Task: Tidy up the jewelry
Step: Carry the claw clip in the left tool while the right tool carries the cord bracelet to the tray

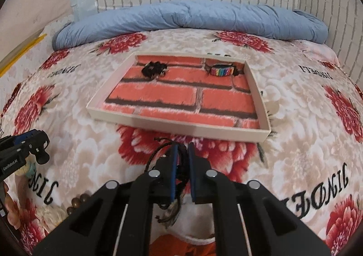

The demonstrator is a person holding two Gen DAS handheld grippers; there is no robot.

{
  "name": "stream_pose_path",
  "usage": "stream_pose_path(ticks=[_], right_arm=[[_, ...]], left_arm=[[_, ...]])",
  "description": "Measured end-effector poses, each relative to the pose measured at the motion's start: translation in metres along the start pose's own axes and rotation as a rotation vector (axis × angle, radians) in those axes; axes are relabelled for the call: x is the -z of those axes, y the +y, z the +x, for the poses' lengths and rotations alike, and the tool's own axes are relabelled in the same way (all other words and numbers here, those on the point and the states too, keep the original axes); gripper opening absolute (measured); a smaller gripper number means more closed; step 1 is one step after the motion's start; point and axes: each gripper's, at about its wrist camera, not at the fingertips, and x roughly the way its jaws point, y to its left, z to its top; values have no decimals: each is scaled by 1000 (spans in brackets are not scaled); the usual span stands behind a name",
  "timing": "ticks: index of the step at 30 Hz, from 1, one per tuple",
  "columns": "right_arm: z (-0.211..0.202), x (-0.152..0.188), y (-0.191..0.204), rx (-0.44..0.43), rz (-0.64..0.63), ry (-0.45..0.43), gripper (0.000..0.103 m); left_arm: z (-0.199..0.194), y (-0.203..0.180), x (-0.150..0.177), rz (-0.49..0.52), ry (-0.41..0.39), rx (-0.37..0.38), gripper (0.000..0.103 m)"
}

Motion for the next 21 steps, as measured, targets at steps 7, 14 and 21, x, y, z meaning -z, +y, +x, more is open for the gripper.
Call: stream_pose_path(ticks=[7, 14, 21], right_arm=[[4, -35, -17, 6, 14, -34, 9], [25, -69, -35, 19, 26, -49, 9], [55, -98, -53, 24, 52, -57, 9]], left_arm=[[8, -19, -35, 16, -17, -3, 35], [28, -44, -72, 23, -30, 18, 35], [66, -71, -107, 32, -22, 28, 35]])
